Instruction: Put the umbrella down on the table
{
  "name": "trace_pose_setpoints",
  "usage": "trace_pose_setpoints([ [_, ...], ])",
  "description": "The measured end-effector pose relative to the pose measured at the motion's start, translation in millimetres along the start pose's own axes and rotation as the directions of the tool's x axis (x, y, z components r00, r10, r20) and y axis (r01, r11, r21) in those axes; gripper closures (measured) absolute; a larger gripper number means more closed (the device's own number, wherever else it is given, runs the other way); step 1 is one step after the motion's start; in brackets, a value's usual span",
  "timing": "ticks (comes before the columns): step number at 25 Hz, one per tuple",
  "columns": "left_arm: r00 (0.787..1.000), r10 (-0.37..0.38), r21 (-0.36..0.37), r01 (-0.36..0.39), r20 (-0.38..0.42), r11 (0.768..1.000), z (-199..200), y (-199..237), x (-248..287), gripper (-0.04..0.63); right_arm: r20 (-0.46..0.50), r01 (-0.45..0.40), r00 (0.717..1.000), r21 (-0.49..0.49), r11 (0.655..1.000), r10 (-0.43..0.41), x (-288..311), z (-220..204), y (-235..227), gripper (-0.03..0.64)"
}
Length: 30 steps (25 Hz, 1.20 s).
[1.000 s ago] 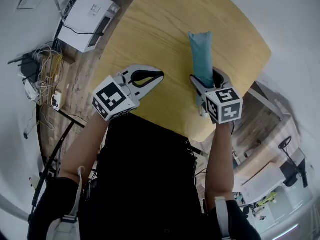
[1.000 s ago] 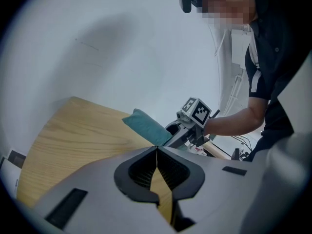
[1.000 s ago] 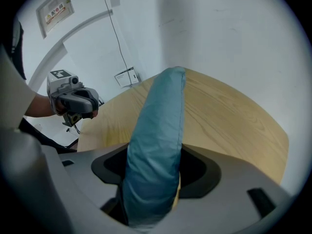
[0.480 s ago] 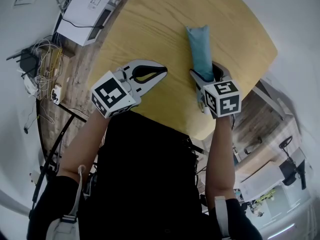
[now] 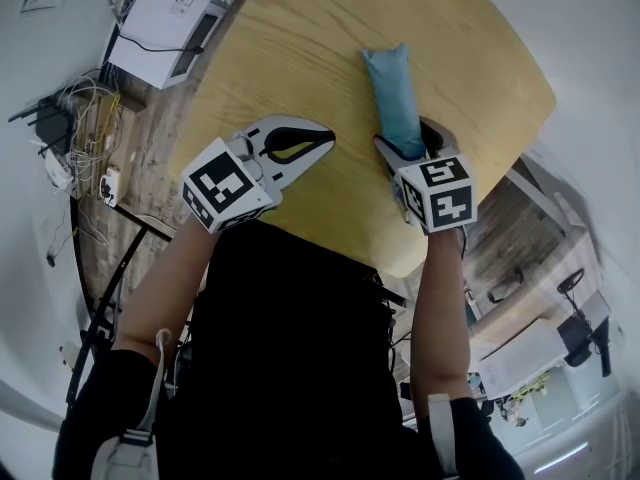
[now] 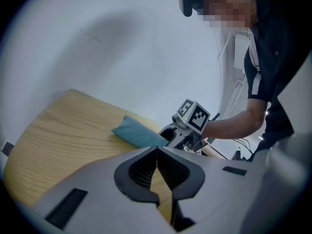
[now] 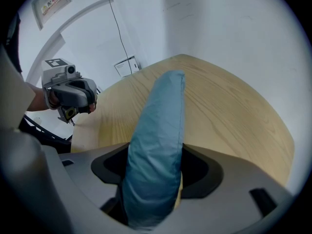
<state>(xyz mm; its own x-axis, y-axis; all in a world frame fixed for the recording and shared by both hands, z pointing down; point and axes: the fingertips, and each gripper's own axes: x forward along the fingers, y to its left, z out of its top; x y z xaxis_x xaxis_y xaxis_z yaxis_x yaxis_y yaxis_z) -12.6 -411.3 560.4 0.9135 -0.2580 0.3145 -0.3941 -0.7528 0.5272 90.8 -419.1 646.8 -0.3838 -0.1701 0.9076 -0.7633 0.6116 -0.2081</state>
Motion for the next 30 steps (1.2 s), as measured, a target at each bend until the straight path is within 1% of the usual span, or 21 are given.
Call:
trace_pose_setpoints([
  [6, 1.0, -0.002, 0.006, 0.002, 0.012, 1.0, -0.9, -0.5, -2.9, 0.583, -0.041, -0.024, 0.999, 0.0, 1.0, 0.024, 4.5, -2.7, 0.8, 0.319],
  [12, 1.0, 0.002, 0.021, -0.002, 0.023, 1.0, 7.5, -5.7, -11.7, 0.583, -0.018, -0.027, 0.999, 0.029, 0.999, 0.028, 1.2, -2.5, -1.0, 0.313],
  [16, 0.999, 0.005, 0.039, -0.006, 0.042, 0.999, 16.0, -9.3, -25.6, 0.583, 0.008, -0.016, 1.0, 0.039, 0.999, 0.015, -15.8, 3.9, 0.2, 0.313],
  [20, 0.998, 0.001, 0.066, -0.006, 0.063, 0.998, 29.4, -14.4, -38.9, 0.583, 0.061, 0.02, 0.998, 0.037, 0.999, -0.022, -46.2, 21.5, 1.2, 0.313],
  [22, 0.997, -0.007, 0.086, 0.001, 0.072, 0.996, 38.4, -18.9, -44.3, 0.583, 0.102, 0.044, 0.994, 0.037, 0.998, -0.047, -65.0, 32.4, 3.1, 0.313],
  [25, 0.996, -0.033, 0.136, 0.022, 0.079, 0.99, 55.4, -26.2, -48.4, 0.583, 0.186, 0.08, 0.979, 0.048, 0.996, -0.087, -97.1, 47.6, 7.0, 0.313],
  [28, 0.995, -0.062, 0.181, 0.046, 0.082, 0.982, 73.4, -39.3, -54.3, 0.583, 0.258, 0.105, 0.959, 0.06, 0.993, -0.117, -131.6, 54.0, 16.9, 0.322],
  [29, 0.994, -0.072, 0.196, 0.055, 0.085, 0.979, 80.5, -44.0, -56.3, 0.583, 0.279, 0.126, 0.951, 0.056, 0.99, -0.136, -142.8, 55.0, 19.3, 0.352],
  [30, 0.993, -0.084, 0.212, 0.064, 0.088, 0.975, 88.0, -48.5, -57.7, 0.583, 0.298, 0.153, 0.941, 0.049, 0.987, -0.16, -153.3, 55.7, 20.9, 0.422],
])
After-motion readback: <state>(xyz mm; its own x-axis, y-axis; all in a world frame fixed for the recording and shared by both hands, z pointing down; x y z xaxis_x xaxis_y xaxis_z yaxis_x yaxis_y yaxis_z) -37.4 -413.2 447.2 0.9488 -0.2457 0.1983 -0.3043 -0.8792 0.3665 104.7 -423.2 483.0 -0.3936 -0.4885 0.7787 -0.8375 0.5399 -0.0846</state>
